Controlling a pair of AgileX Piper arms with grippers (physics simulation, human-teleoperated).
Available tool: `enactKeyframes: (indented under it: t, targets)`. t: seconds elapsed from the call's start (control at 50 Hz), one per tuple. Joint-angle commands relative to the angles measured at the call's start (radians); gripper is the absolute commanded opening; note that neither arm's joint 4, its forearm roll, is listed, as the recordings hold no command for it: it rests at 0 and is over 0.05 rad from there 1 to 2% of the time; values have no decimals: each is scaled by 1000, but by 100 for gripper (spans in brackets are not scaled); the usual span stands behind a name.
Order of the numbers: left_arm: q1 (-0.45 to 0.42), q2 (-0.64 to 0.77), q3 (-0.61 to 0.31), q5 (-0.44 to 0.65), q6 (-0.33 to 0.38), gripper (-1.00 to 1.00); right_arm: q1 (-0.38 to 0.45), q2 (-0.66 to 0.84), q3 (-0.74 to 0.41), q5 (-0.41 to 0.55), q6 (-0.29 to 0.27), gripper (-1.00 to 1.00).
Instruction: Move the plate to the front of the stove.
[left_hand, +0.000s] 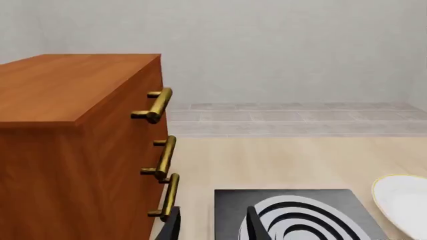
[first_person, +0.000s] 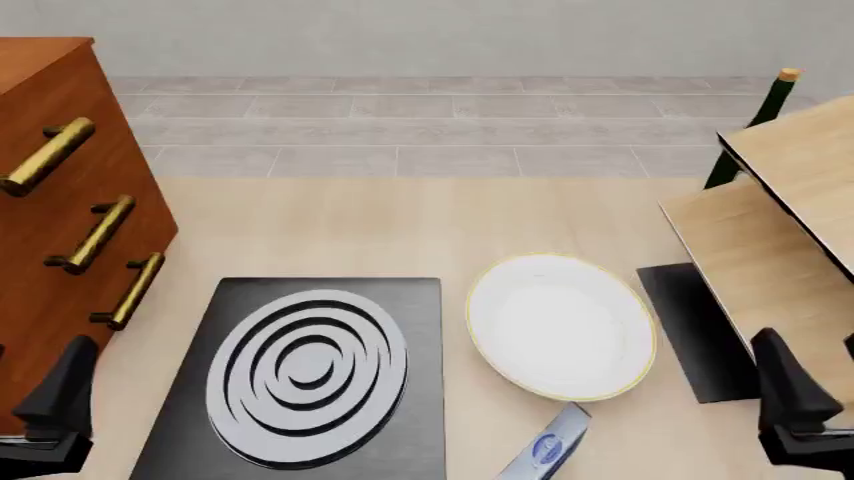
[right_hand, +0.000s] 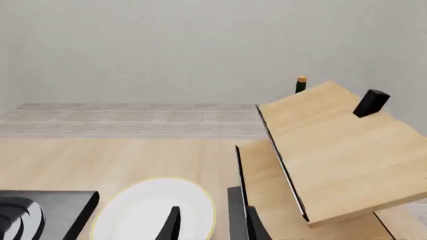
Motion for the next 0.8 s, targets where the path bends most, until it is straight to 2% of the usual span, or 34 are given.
enactKeyframes:
  t: [0.02, 0.32, 0.42, 0.48, 0.52, 0.56, 0.62, 0.66, 0.8]
  targets:
    - [-3, 3, -2, 0, 11, 100, -4, -50, 0, 51, -7, 100]
    - [-21, 19, 0, -4, 35, 100, 7, -53, 2, 58, -6, 100]
    - [-41, 70, -1, -44, 72, 100, 2, -55, 3, 63, -3, 100]
    - [-92, 123, -3, -80, 156, 100, 3, -55, 3, 68, -4, 100]
    - [-127, 165, -6, -105, 178, 100, 5, -56, 3, 70, -8, 100]
    - [-160, 213, -6, -139, 245, 100, 5, -56, 3, 72, -5, 100]
    - [-188, 257, -20, -157, 270, 100, 6, -56, 3, 76, -3, 100]
    - [-222, 295, -24, -176, 317, 100, 7, -56, 3, 79, 0, 100]
    - [-318, 427, -103, -191, 397, 100, 13, -56, 3, 92, 5, 100]
